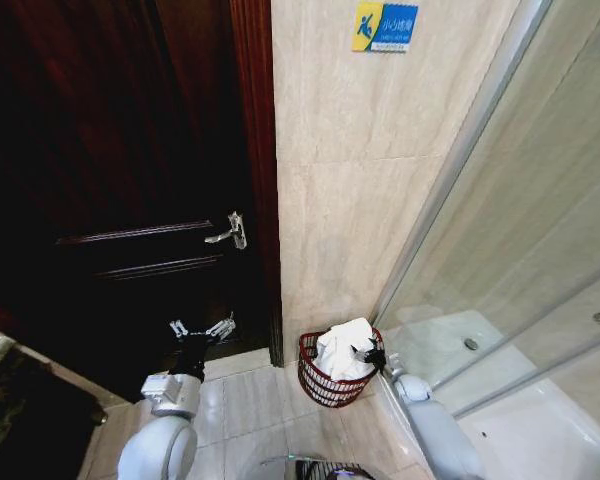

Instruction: Discard the used towel into the hamper.

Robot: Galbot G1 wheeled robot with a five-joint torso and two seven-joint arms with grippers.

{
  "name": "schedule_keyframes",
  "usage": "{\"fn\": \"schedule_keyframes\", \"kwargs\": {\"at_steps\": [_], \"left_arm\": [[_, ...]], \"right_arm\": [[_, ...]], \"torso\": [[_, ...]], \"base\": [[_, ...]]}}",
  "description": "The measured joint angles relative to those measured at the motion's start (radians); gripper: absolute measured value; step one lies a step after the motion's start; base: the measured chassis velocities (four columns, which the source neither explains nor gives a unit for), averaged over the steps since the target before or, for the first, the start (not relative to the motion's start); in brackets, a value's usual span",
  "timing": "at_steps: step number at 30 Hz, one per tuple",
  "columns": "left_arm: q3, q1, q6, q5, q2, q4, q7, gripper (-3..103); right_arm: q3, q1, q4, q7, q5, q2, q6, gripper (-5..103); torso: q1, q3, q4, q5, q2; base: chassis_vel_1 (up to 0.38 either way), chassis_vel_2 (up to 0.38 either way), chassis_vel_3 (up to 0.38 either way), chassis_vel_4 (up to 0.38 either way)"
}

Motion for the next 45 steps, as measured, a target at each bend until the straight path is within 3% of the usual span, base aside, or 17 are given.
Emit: {"fn": "schedule_keyframes", "kwargs": {"at_steps": [2,5,11,13,15,16,19,21,24,29,33,37,39,40,41,43,45], "left_arm": [[0.000,0.000,0.000,0.000,0.000,0.000,0.000,100],[0.000,0.000,0.000,0.000,0.000,0.000,0.000,100],[0.000,0.000,0.000,0.000,0.000,0.000,0.000,100],[0.000,0.000,0.000,0.000,0.000,0.000,0.000,100],[0.000,0.000,0.000,0.000,0.000,0.000,0.000,100],[0.000,0.000,0.000,0.000,0.000,0.000,0.000,100],[0.000,0.000,0.000,0.000,0.000,0.000,0.000,100],[0.000,0.000,0.000,0.000,0.000,0.000,0.000,100],[0.000,0.000,0.000,0.000,0.000,0.000,0.000,100],[0.000,0.000,0.000,0.000,0.000,0.000,0.000,100],[0.000,0.000,0.000,0.000,0.000,0.000,0.000,100],[0.000,0.000,0.000,0.000,0.000,0.000,0.000,100],[0.000,0.000,0.000,0.000,0.000,0.000,0.000,100],[0.000,0.000,0.000,0.000,0.000,0.000,0.000,100],[0.000,0.000,0.000,0.000,0.000,0.000,0.000,100],[0.000,0.000,0.000,0.000,0.000,0.000,0.000,100],[0.000,0.000,0.000,0.000,0.000,0.000,0.000,100]], "right_arm": [[0.002,0.025,-0.045,-0.008,0.008,0.013,0.011,70],[0.009,0.158,-0.291,-0.026,0.012,0.065,0.085,61],[0.013,0.252,-0.481,-0.007,-0.017,0.098,0.091,46],[0.013,0.258,-0.503,0.004,-0.018,0.108,0.053,37],[0.014,0.258,-0.510,0.010,-0.024,0.114,0.036,37],[0.017,0.257,-0.524,0.019,-0.033,0.124,0.011,30],[0.022,0.250,-0.531,0.032,-0.019,0.136,-0.035,22],[0.023,0.248,-0.531,0.033,-0.015,0.137,-0.046,22],[0.027,0.247,-0.523,0.027,0.062,0.136,-0.134,12],[0.033,0.257,-0.519,0.023,0.147,0.119,-0.216,6],[0.012,0.218,-0.410,0.023,0.210,0.099,-0.275,4],[0.002,0.126,-0.193,0.039,0.282,0.064,-0.332,14],[-0.007,0.039,-0.018,0.063,0.330,0.035,-0.365,25],[-0.007,0.039,-0.018,0.063,0.330,0.035,-0.365,25],[-0.009,-0.004,0.064,0.076,0.342,0.021,-0.378,25],[0.004,-0.132,0.349,0.125,0.359,-0.021,-0.406,41],[0.018,-0.180,0.450,0.144,0.357,-0.036,-0.411,41]], "torso": [[0.000,0.000,0.0001,-0.0001,0.000],[0.000,0.000,0.0001,-0.0003,0.000],[0.000,0.000,0.0002,-0.0005,0.000],[0.000,0.000,-0.0003,-0.0008,0.000],[0.000,0.000,-0.0003,-0.0007,0.000],[0.000,0.000,-0.0001,-0.0004,0.000],[0.000,0.000,0.0000,-0.0004,0.000],[0.000,0.000,0.0000,-0.0004,0.000],[0.000,0.000,0.0001,-0.0003,0.000],[0.000,0.000,0.0002,-0.0003,0.000],[0.000,0.000,-0.0005,-0.0001,0.000],[0.000,0.000,0.0000,-0.0002,0.000],[0.000,0.000,-0.0003,-0.0003,0.000],[0.000,0.000,-0.0003,-0.0003,0.000],[0.000,0.000,-0.0006,-0.0002,0.000],[0.000,0.000,0.0000,-0.0001,0.000],[0.000,0.000,0.0002,-0.0004,0.000]], "base": [[0.000,0.000,0.000,0.000],[0.000,0.000,0.000,0.000],[0.000,0.000,0.000,0.000],[0.000,0.000,0.000,0.000],[0.000,0.000,0.000,0.000],[0.000,0.000,0.000,0.000],[0.000,0.000,0.000,0.000],[0.000,0.000,0.000,0.000],[0.000,0.000,0.000,0.000],[0.000,0.000,0.000,0.000],[0.000,0.000,0.000,0.000],[0.000,0.000,0.000,0.000],[0.000,0.000,0.000,0.000],[0.000,0.000,0.000,0.000],[0.000,0.000,0.000,0.000],[0.000,0.000,0.000,0.000],[0.000,0.000,0.000,0.000]]}}
